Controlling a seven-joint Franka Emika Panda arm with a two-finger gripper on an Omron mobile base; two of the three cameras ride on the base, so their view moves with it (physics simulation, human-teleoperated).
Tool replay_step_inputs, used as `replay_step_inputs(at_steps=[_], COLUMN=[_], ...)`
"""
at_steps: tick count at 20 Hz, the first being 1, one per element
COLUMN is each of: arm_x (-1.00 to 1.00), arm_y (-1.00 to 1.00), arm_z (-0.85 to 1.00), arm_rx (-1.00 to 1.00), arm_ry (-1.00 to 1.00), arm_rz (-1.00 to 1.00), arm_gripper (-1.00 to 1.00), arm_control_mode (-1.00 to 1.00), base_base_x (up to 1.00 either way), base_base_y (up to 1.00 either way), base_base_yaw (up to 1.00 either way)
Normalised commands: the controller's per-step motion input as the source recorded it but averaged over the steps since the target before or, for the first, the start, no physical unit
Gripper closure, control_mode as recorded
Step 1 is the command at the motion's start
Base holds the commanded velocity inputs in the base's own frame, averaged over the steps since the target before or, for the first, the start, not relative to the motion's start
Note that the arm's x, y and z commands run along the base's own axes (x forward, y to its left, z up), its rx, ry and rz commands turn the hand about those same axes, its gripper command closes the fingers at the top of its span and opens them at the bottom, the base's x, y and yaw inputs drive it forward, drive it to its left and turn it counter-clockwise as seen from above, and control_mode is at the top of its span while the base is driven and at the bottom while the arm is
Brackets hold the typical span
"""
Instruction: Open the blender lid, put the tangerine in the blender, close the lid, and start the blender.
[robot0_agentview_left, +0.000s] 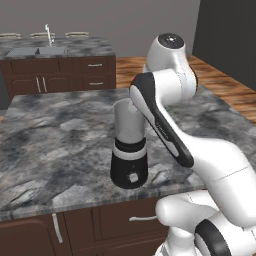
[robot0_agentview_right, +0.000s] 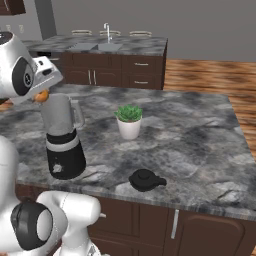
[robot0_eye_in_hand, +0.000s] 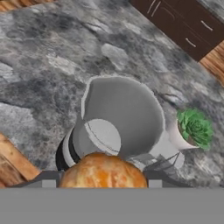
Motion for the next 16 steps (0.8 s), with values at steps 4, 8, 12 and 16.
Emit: replay_step_inputs(at_steps=[4, 8, 12, 16], arm_x=[0.62, 0.43, 0.33, 0.32], arm_y=[0.45, 0.03, 0.00, 0.00], arm_z=[-0.17, -0.32, -0.47, -0.46], arm_rx=[-0.01, 0.00, 0.00, 0.00], arm_ry=[0.11, 0.07, 0.08, 0.10], arm_rz=[0.00, 0.00, 0.01, 0.00], arm_gripper=[1.00, 1.00, 1.00, 1.00], arm_control_mode=[-1.00, -1.00, -1.00, -1.00], base_base_x=[0.00, 0.00, 0.00, 0.00], base_base_y=[0.00, 0.00, 0.00, 0.00], base_base_yaw=[0.00, 0.00, 0.00, 0.00])
